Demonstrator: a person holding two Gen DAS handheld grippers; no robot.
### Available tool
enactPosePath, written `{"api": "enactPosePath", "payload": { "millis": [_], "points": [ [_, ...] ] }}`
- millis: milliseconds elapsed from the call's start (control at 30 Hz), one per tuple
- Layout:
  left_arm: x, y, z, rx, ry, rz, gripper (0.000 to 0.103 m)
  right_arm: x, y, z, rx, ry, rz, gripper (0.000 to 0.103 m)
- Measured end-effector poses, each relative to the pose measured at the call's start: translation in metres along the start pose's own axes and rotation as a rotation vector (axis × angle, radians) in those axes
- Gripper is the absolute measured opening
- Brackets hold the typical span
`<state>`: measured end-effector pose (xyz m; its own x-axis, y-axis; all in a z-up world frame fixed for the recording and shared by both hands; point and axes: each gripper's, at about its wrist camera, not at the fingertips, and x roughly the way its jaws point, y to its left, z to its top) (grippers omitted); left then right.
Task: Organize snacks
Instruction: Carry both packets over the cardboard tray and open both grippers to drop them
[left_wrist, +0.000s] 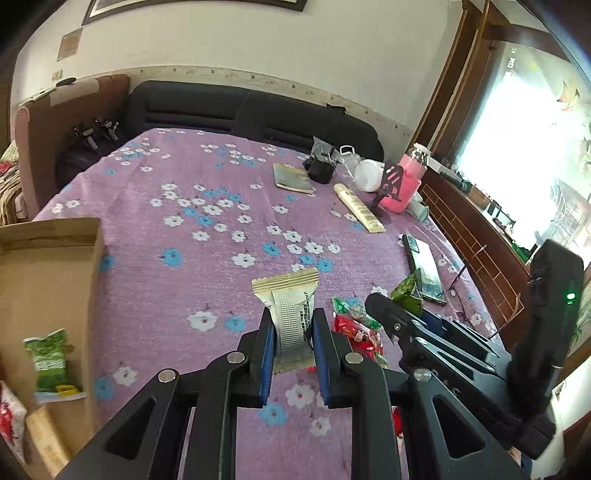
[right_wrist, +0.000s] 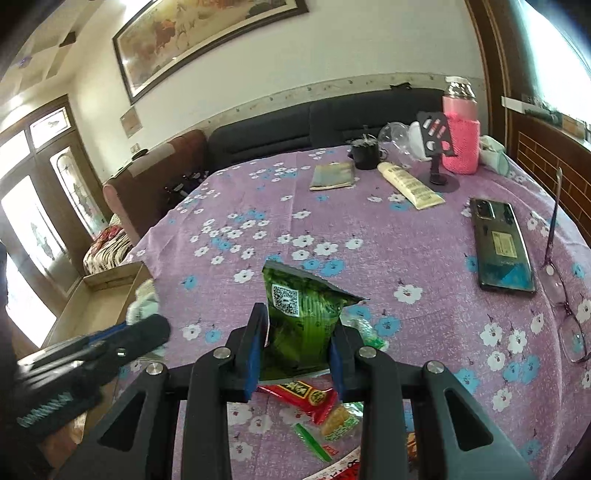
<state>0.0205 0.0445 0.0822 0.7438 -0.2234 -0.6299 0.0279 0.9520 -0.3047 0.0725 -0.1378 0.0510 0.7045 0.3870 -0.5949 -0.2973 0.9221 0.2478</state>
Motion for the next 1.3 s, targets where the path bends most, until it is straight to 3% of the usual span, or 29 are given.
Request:
{"api": "enactPosePath", "payload": {
  "millis": [367, 867, 1067, 1167, 1300],
  "points": [
    [-0.054, 0.059, -0.006, -0.074, -0.047, 0.053, 0.019, -0.003, 0.042, -0.010, -0.072, 0.045, 0.135, 0.029],
    [-0.083, 0.196, -0.015, -0.255, -0.030, 0.266, 0.020, -0.019, 0.190, -0.044, -0.271, 0.163, 0.422, 0.030],
    [-0.066, 0.213, -0.020, -0.266, 0.033, 0.287, 0.020, 0.001, 0.232, -0.067, -0.342, 0.241, 0.440, 0.030],
    [-0.065, 0.212, -0.019, -0.259, 0.033, 0.269, 0.020, 0.010, 0.243, -0.076, -0.367, 0.258, 0.427, 0.030],
    [-0.059, 0.211, -0.020, -0.249, 0.076, 0.301, 0.020, 0.020, 0.250, -0.085, -0.386, 0.278, 0.419, 0.030]
  ]
}}
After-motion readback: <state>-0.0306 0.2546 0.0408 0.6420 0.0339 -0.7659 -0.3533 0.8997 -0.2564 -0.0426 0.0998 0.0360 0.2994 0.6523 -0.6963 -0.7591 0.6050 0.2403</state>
